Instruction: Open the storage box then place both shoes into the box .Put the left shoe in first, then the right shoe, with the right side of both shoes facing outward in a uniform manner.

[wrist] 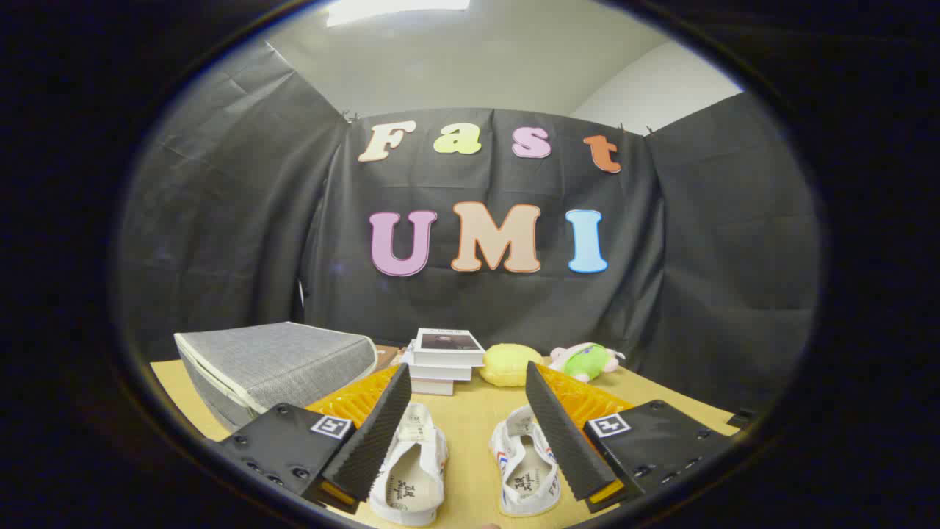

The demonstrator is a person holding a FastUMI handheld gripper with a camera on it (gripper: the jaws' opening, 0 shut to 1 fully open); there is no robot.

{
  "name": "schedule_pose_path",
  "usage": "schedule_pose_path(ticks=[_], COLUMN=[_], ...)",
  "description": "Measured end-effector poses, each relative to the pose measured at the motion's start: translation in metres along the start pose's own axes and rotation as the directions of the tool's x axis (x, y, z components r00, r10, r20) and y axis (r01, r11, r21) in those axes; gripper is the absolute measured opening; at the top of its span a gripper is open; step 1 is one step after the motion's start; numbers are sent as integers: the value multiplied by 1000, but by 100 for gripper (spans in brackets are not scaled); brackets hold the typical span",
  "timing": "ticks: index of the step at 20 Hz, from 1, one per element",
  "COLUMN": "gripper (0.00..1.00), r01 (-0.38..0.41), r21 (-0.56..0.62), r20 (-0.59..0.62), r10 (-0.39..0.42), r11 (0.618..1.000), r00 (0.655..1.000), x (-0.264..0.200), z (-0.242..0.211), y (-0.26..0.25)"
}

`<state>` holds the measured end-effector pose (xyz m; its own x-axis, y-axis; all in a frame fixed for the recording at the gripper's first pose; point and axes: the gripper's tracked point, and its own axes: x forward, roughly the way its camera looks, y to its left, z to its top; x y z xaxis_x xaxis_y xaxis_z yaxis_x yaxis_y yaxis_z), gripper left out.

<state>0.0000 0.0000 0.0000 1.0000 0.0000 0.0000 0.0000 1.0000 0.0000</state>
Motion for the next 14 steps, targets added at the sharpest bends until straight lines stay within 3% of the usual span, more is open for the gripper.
schedule_pose_path(ticks=[14], gripper=[100], r01=[20], r21=[64], r20=[24], r10=[-21], r11=[998], r00=[999], x=[-7], z=[11], y=[-7])
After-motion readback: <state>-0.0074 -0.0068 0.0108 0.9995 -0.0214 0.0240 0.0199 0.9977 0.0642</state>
